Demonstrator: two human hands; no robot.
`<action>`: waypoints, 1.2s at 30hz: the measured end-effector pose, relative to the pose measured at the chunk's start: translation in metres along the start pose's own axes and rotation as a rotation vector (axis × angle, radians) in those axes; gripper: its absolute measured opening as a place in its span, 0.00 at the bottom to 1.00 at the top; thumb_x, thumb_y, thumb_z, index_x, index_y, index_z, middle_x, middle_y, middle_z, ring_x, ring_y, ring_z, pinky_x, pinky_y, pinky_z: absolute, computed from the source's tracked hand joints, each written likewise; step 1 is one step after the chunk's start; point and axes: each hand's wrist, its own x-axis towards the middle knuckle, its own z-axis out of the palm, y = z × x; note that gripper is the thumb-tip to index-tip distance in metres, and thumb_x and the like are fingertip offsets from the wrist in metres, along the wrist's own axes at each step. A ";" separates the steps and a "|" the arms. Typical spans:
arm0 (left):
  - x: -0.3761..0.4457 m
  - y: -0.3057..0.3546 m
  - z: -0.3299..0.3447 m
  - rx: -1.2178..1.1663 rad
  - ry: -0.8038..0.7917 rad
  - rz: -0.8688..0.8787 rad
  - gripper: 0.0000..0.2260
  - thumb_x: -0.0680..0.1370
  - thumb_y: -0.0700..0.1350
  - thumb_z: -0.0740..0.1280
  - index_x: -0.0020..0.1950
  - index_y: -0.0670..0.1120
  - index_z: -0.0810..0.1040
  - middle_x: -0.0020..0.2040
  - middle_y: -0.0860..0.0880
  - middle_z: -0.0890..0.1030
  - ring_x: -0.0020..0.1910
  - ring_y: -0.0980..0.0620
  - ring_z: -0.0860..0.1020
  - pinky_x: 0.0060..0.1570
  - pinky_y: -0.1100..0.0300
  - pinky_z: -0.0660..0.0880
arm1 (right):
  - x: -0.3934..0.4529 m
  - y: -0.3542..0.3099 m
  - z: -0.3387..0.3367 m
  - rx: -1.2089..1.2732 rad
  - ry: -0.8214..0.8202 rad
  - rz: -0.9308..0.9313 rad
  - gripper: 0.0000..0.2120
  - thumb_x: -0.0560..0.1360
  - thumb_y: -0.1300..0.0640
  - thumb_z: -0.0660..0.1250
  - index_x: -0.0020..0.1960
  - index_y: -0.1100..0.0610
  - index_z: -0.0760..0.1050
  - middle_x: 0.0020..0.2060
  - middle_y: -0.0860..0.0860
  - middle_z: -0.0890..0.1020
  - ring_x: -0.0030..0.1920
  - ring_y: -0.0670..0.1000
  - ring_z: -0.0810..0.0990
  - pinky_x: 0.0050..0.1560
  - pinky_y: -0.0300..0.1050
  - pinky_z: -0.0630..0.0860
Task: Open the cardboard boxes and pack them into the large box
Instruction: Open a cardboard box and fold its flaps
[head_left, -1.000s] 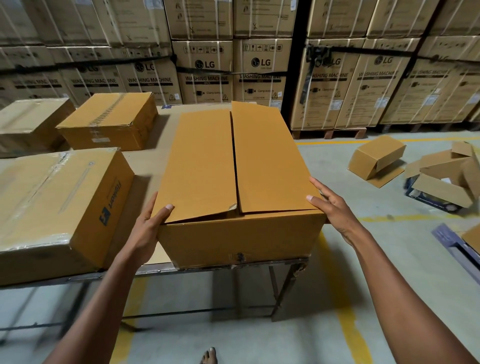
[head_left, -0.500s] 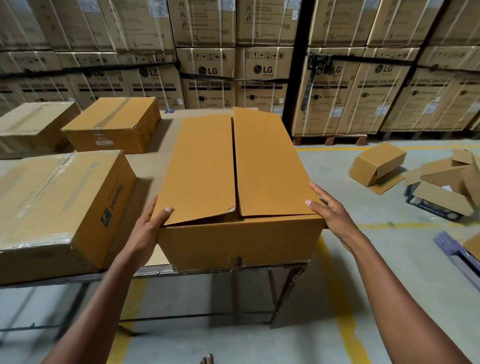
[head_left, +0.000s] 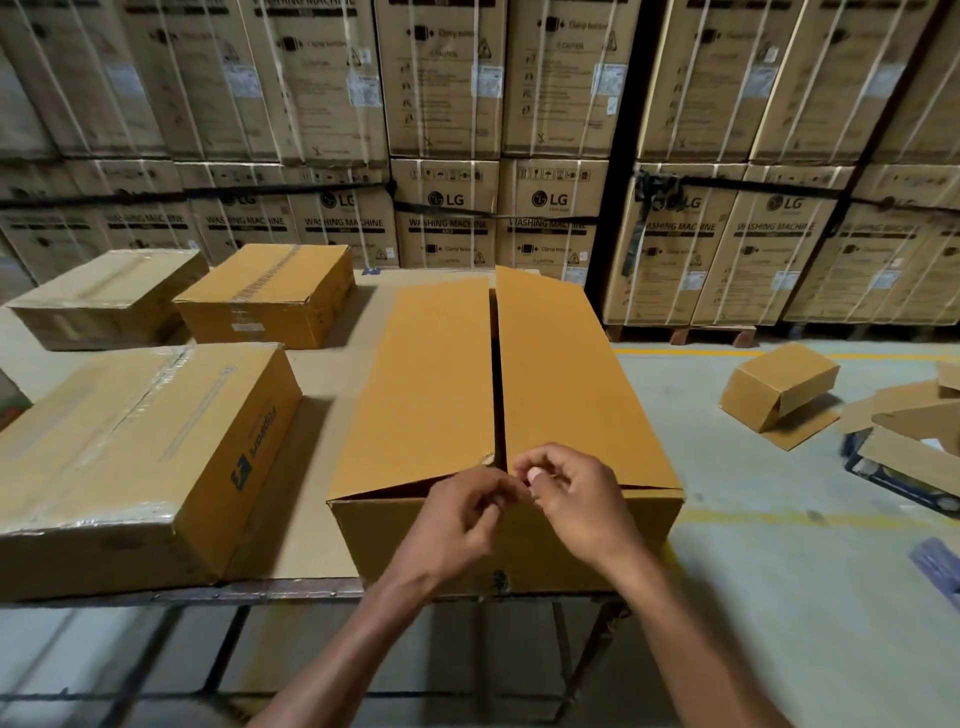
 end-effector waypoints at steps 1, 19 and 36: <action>0.000 -0.005 0.005 0.018 -0.001 -0.016 0.12 0.76 0.39 0.62 0.52 0.52 0.81 0.47 0.57 0.81 0.48 0.59 0.78 0.47 0.65 0.74 | -0.006 -0.003 0.011 -0.018 -0.022 0.002 0.10 0.82 0.58 0.63 0.52 0.46 0.82 0.47 0.40 0.84 0.47 0.38 0.82 0.48 0.37 0.79; -0.003 -0.030 -0.051 0.282 0.268 0.010 0.26 0.82 0.58 0.60 0.79 0.59 0.60 0.74 0.54 0.67 0.72 0.56 0.67 0.70 0.50 0.72 | 0.006 -0.011 -0.017 -0.364 0.130 -0.174 0.28 0.82 0.42 0.61 0.80 0.40 0.59 0.77 0.36 0.57 0.76 0.41 0.56 0.77 0.52 0.60; 0.013 -0.041 -0.056 0.325 0.207 0.024 0.28 0.82 0.54 0.63 0.81 0.59 0.57 0.81 0.63 0.53 0.75 0.60 0.65 0.71 0.61 0.63 | 0.057 0.036 -0.123 -0.511 0.450 0.111 0.28 0.79 0.47 0.68 0.77 0.45 0.67 0.81 0.51 0.59 0.81 0.59 0.53 0.76 0.63 0.59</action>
